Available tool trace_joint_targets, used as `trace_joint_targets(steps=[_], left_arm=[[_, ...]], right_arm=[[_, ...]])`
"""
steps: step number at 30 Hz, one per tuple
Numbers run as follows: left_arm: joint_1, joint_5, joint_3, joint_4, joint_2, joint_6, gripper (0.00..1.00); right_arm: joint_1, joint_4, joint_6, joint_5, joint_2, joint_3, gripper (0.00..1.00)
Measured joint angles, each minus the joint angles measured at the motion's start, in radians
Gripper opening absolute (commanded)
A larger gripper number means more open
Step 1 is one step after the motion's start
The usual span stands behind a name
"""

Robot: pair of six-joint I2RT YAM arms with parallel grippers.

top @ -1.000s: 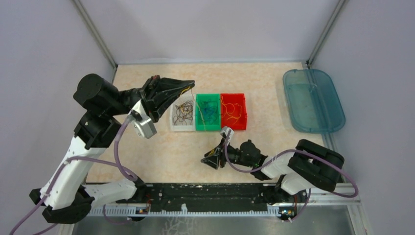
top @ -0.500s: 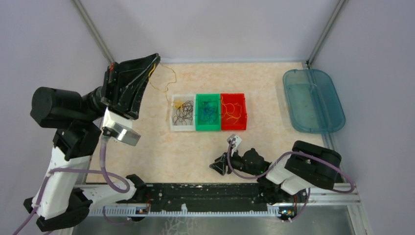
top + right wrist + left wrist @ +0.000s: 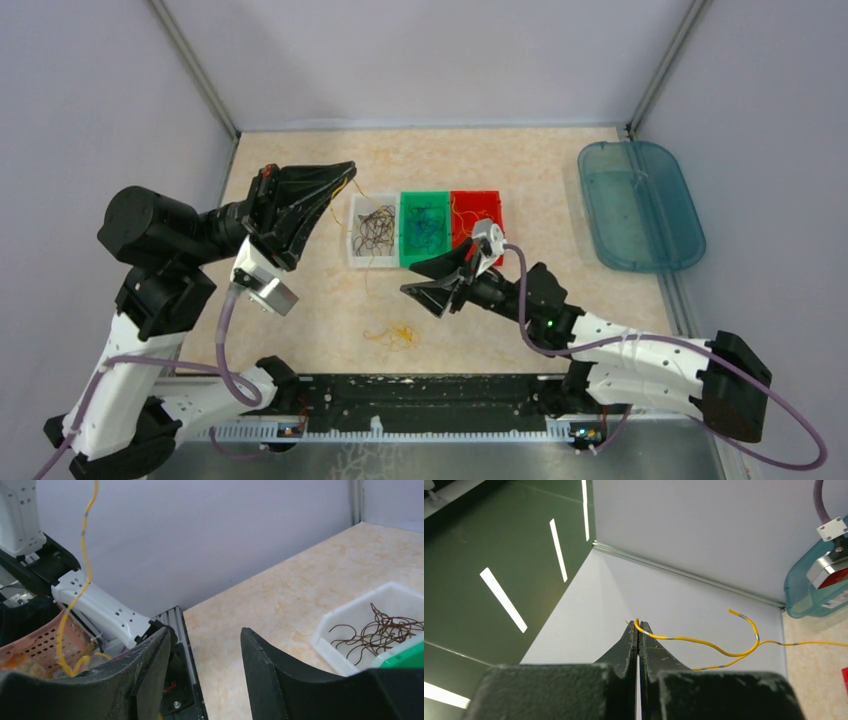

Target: Untangle the cables

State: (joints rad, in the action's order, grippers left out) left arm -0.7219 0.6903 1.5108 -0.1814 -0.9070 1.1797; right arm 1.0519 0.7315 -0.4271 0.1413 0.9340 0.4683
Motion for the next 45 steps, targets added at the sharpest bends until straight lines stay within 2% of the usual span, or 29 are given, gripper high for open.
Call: trace_joint_targets(steps=[5, 14, 23, 28, 37, 41, 43, 45], left_arm=[[0.0, 0.016, -0.005, -0.009, -0.008, -0.022, 0.0], [0.0, 0.034, 0.001, -0.005, -0.01, -0.039, 0.0], [0.0, 0.035, 0.013, -0.004, -0.02, -0.042, 0.0], [0.0, 0.037, 0.019, -0.003, -0.023, -0.047, 0.0], [0.0, 0.053, 0.052, 0.006, -0.036, -0.12, 0.0], [0.0, 0.063, 0.091, 0.008, -0.056, -0.183, 0.0], [0.0, 0.065, 0.103, 0.007, -0.063, -0.203, 0.0], [0.0, 0.069, 0.119, 0.007, -0.07, -0.232, 0.0]], right_arm=[[0.0, -0.022, 0.002, 0.068, 0.045, 0.008, 0.46], [0.016, -0.019, -0.02, 0.144, 0.15, 0.006, 0.45], [0.021, -0.022, -0.018, 0.073, 0.187, 0.026, 0.41], [0.022, -0.021, -0.009, -0.001, 0.187, 0.026, 0.43], [0.071, 0.064, 0.031, -0.159, 0.187, 0.025, 0.58], [0.108, 0.117, 0.085, -0.254, 0.187, 0.025, 0.62], [0.111, 0.132, 0.108, -0.298, 0.187, 0.025, 0.68], [0.111, 0.158, 0.132, -0.344, 0.187, 0.025, 0.8]])
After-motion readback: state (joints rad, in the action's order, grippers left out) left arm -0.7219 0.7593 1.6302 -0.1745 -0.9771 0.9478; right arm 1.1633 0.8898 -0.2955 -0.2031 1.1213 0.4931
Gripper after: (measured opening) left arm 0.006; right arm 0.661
